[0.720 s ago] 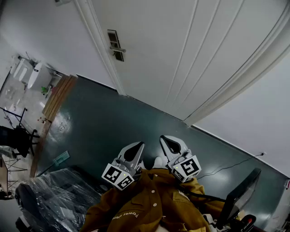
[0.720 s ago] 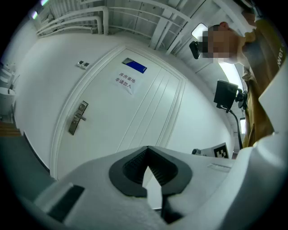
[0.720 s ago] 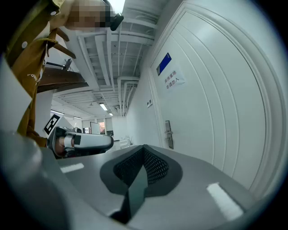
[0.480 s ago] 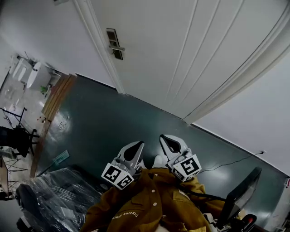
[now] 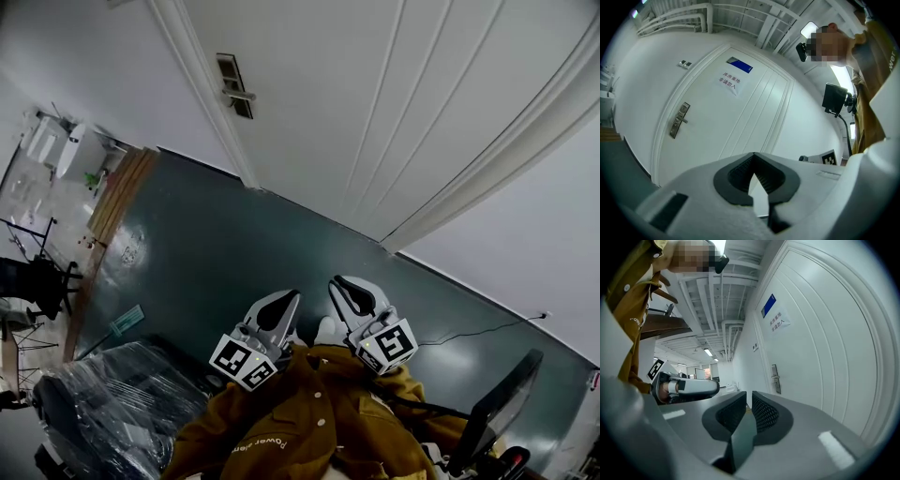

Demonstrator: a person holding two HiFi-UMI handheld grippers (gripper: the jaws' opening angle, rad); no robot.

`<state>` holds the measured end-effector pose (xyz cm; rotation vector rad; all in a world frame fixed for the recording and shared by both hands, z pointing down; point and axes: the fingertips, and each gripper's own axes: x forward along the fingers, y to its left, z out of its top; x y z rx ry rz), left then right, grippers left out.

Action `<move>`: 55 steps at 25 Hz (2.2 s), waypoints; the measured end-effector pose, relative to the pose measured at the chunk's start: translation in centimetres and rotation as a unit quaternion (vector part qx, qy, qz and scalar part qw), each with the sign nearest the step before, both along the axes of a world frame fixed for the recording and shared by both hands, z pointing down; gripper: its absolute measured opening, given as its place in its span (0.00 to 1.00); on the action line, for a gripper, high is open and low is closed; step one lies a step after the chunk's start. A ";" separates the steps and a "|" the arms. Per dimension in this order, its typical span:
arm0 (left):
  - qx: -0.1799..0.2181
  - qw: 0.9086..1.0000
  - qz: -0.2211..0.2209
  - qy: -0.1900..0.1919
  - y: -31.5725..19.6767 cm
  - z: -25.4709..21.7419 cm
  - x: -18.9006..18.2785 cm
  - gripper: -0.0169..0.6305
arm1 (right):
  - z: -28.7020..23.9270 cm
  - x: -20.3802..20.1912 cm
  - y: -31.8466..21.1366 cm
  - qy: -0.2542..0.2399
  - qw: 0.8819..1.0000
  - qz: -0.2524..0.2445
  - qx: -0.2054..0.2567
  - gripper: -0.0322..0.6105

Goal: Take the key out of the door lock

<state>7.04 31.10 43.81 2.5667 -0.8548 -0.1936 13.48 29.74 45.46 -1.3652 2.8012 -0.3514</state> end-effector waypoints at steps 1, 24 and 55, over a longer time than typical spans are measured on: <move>-0.001 1.000 -0.003 -0.001 -0.1 0.0 0.1 0.02 | 0.0 0.3 0.0 -0.002 1.000 0.000 -0.001 0.11; -0.027 0.996 -0.088 0.021 -16.8 2.2 -9.1 0.02 | 2.1 -7.5 -17.1 -0.003 0.997 -0.073 -0.016 0.06; -0.116 0.983 -0.109 0.095 -48.8 4.4 -16.0 0.02 | -0.9 -14.0 -45.9 0.065 0.996 -0.067 0.009 0.06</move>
